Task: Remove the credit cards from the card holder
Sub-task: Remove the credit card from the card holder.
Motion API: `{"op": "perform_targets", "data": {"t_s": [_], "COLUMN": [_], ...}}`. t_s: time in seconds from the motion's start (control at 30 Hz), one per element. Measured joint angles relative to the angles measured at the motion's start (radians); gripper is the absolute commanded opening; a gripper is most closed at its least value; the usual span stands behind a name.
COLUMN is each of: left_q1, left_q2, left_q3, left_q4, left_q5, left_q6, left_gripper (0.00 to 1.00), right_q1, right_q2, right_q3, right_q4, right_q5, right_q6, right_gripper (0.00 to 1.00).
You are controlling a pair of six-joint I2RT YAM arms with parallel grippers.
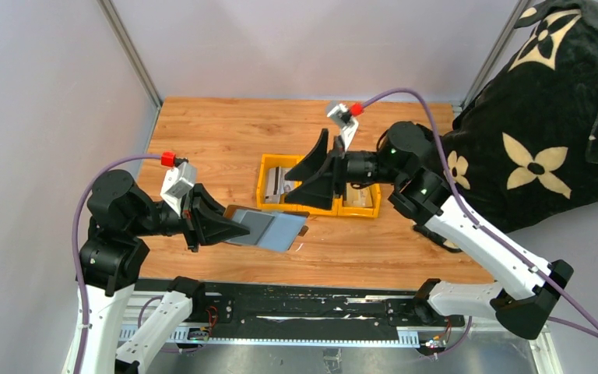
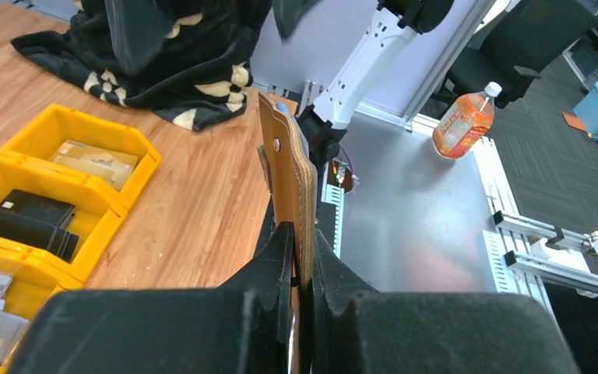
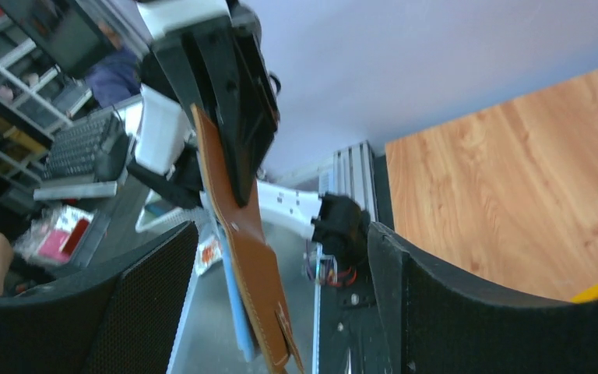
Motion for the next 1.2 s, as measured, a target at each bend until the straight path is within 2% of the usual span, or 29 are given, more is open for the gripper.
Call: {"op": "perform_targets", "data": {"t_s": [0.13,0.37,0.43,0.57,0.63,0.67,0.73,0.8,0.97,1.07,1.2], "left_q1": [0.000,0.000,0.000,0.000,0.000,0.000,0.000,0.000,0.000,0.000,0.000], "left_q2": [0.000,0.009,0.014,0.018,0.018,0.018,0.018,0.018,-0.002,-0.010,-0.005], "left_q3": [0.000,0.027,0.035,0.046,0.051,0.053,0.053,0.052,0.038,0.037,0.043], "left_q4": [-0.004,-0.081,-0.101,-0.124,-0.130,-0.134,-0.146,-0.146,-0.146,-0.148,-0.165], "left_q5": [0.003,-0.031,-0.043,-0.057,-0.060,-0.063,-0.069,-0.070,-0.049,-0.045,-0.044], "left_q6": [0.005,0.082,0.103,0.127,0.135,0.138,0.141,0.142,0.150,0.164,0.184], "left_gripper": [0.00,0.00,0.00,0.00,0.00,0.08,0.31,0.37,0.38,0.32,0.30], "right_q1": [0.061,0.148,0.157,0.162,0.163,0.164,0.165,0.166,0.167,0.167,0.167], "right_q2": [0.012,0.001,0.002,0.008,0.014,0.020,0.028,0.031,0.031,0.030,0.029], "right_q3": [-0.014,-0.014,-0.014,-0.015,-0.015,-0.015,-0.015,-0.015,-0.015,-0.015,-0.015], "right_q4": [-0.083,-0.140,-0.167,-0.210,-0.233,-0.241,-0.246,-0.248,-0.251,-0.255,-0.260], "right_q5": [-0.028,-0.035,-0.032,0.002,0.026,0.036,0.060,0.084,0.132,0.146,0.150], "right_q6": [-0.064,-0.140,-0.153,-0.178,-0.190,-0.190,-0.190,-0.190,-0.190,-0.190,-0.190], "right_gripper": [0.83,0.63,0.49,0.13,0.01,0.00,0.00,0.00,0.00,0.00,0.00]}}
